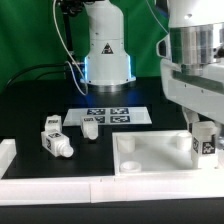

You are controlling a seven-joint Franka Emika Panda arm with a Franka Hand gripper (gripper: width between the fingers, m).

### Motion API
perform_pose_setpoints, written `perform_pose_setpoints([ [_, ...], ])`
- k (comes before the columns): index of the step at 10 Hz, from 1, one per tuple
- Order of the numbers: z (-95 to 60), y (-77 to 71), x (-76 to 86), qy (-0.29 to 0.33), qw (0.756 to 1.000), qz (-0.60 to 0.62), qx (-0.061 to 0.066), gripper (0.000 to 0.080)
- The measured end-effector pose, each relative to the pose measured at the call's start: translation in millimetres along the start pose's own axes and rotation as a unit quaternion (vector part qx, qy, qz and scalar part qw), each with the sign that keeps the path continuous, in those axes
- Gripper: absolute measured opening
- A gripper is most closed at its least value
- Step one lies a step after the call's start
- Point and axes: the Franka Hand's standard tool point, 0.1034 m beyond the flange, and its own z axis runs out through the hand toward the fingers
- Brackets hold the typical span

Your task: Assemble one leg

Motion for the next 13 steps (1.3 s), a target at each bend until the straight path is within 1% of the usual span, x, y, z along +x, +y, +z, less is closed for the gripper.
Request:
perform_pose_setpoints([
  [1,-0.2,2.6,-3.3,-0.008,0.998,-0.06,-0.005,0.0618],
  [2,-3.3,0.8,-1.1,0.006,0.998,-0.063,0.009,0.064],
  [4,-2.1,2.6,0.5,0.007,0.99,-0.138,0.006,0.0648],
  [5,-1.5,2.9,-0.4,0.011,0.98,-0.2,0.002,0.0648],
  [6,0.4,2.1,-4.6,0.018,0.949,-0.314,-0.007,0.0649],
  [7,2.3,1.6,-3.8,0.015,0.908,-0.418,-0.012,0.0649],
  [8,2.6,-0.1,0.1,0.011,0.882,-0.47,-0.014,0.0649],
  [9,2.4,-1.2,-0.3,0.014,0.906,-0.423,-0.011,0.0649],
  [10,2.6,-0.6,0.8,0.015,0.902,-0.43,-0.013,0.0556],
  [11,2.6,-0.6,0.8,0.015,0.907,-0.421,-0.013,0.0556],
  [12,2.8,-0.6,0.6,0.015,0.924,-0.383,-0.012,0.0373],
  [13,2.8,-0.6,0.5,0.016,0.938,-0.347,-0.012,0.0284],
])
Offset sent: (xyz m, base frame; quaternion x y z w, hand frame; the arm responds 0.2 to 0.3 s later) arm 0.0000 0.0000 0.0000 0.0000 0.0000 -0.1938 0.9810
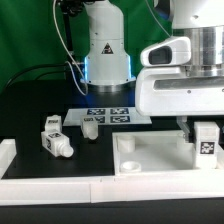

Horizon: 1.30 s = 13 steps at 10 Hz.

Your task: Assemble one leg

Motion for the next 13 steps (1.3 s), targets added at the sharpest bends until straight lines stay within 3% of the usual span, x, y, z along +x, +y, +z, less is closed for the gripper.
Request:
perform_pose_setpoints([
  [2,0.1,-1.7,-1.1,0.004,0.994,0.105,-0.008,0.0284],
  [4,0.1,-1.9,-0.8,0.01,0.973,0.23,-0.012,0.0284],
  [6,0.0,1.0,2.0,0.005,0.933,0.359,0.002,0.0284],
  [7,-0.2,2.8,0.9,0.004,0.901,0.434,0.021,0.0284],
  [8,-0.6,3.4,0.0,0.003,0.885,0.466,0.028,0.0285],
  [12,-0.4,1.4,-0.8,-0.001,0.821,0.57,0.028,0.0285],
  [13,0.3,-0.4,-1.5,-0.011,0.769,0.639,0.029,0.0285],
])
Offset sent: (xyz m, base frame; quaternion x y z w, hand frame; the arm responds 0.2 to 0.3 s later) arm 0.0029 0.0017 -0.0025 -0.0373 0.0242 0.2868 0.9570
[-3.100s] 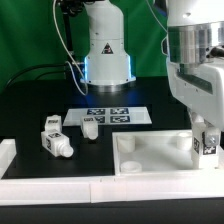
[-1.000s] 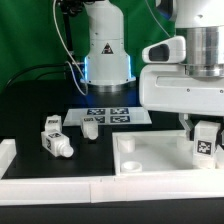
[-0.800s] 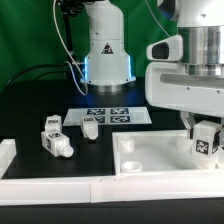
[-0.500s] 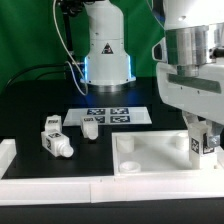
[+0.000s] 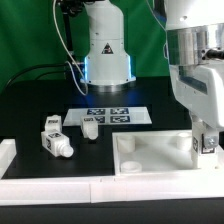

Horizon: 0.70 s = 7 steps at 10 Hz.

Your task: Assemble one leg

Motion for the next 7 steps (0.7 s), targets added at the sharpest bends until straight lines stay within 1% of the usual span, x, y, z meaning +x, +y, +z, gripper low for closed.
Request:
perform_pose_setpoints([
  [1,0.1,-2.0,0.0,-0.003,0.998,0.062,0.004,0.0285],
  [2,0.1,-2.2,0.5,-0.003,0.997,0.083,0.005,0.0285],
  [3,-0.3,-3.0,0.7,-0.003,0.989,0.147,0.012,0.0285],
  [4,-0.3,-2.3,1.0,0.0,0.99,0.137,0.016,0.0285],
  [5,0.3,-1.5,0.1,0.0,0.992,0.126,0.016,0.0285],
  [6,0.5,-1.4,0.1,0.0,0.992,0.123,0.015,0.0386],
  [7,0.7,-1.3,0.0,0.0,0.992,0.121,0.015,0.0523],
])
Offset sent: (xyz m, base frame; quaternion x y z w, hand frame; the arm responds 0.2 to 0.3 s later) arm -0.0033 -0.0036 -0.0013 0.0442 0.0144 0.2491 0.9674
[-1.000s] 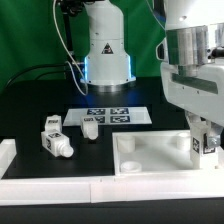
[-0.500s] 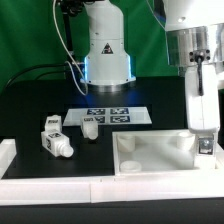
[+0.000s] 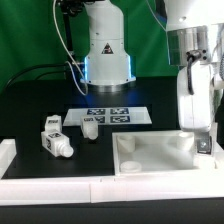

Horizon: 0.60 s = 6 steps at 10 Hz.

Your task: Assemble one leg

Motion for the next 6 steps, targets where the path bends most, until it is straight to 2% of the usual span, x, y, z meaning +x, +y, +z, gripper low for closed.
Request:
perform_pose_setpoints([
  [1,0.0,0.1,0.0,0.0,1.0,-0.002,0.0,0.0523],
  [2,-6.7,-3.4,-1.6,-0.003,1.0,-0.02,0.004,0.0625],
  [4,-51.3,-9.5,-3.6,-0.026,0.998,-0.049,0.021,0.0648],
  [5,-59.6,-9.1,-0.9,-0.029,0.998,-0.049,0.023,0.0648],
  [6,-56.9,-7.7,0.7,-0.027,0.998,-0.048,0.021,0.0649],
])
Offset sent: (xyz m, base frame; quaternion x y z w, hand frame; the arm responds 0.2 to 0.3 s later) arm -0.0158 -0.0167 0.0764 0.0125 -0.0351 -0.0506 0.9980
